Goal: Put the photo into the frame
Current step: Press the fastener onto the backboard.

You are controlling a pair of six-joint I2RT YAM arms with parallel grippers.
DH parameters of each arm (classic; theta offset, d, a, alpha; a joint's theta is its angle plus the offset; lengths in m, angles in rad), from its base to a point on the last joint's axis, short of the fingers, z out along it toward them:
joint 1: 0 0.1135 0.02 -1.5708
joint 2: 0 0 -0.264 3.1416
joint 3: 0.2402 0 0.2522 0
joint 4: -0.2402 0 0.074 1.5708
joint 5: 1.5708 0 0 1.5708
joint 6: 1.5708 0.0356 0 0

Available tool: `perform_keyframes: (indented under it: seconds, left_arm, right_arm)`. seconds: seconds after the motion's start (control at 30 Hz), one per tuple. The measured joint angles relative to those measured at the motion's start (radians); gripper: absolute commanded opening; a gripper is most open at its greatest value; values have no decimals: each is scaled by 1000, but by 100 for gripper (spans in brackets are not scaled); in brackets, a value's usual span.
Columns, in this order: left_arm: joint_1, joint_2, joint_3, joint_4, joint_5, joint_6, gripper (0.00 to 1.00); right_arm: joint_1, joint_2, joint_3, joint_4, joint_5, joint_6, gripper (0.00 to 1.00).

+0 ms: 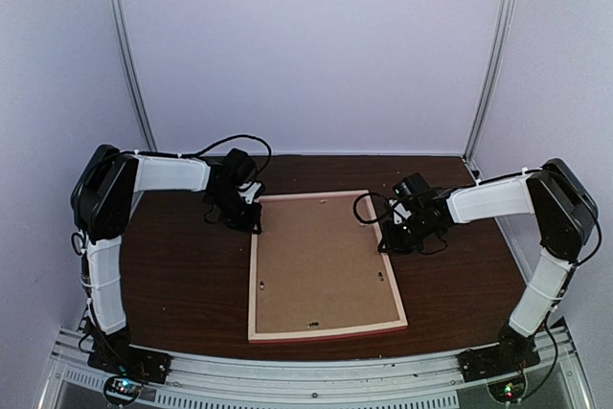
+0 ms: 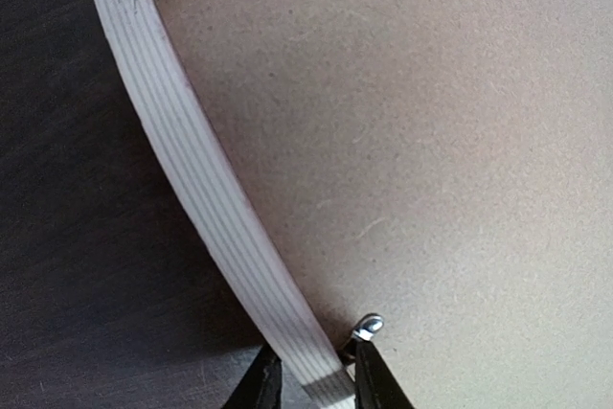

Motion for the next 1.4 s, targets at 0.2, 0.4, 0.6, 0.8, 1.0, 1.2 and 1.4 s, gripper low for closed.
perform_keyframes:
  seconds: [0.2,0.4,0.6,0.8,1.0,1.2,1.4]
  left_arm:
    - [2,6,3,0,4,29,58]
    - [3,-5,-16,10,22,33,74]
    - [-2,-77,-89,14,49,21,80]
    - [-40,-185,-182,15,52,-5,83]
    - [-144,-261,-274,-9,-11,-53,83]
    - [-248,-306,-345,-38,-93,-115,83]
    - [-277,-314,-378,-46,-132,-160,80]
  right_arm:
    - [0,0,1,0,-2,-1,14]
    - [0,6,6,-1,-5,-3,14]
    - [0,8,9,1,-7,-4,15]
    - [0,10,12,-4,-7,-3,15]
    - [0,17,21,-7,-8,-7,15]
    - [0,18,23,-8,-9,-12,15]
    - [0,18,23,-8,-9,-13,15]
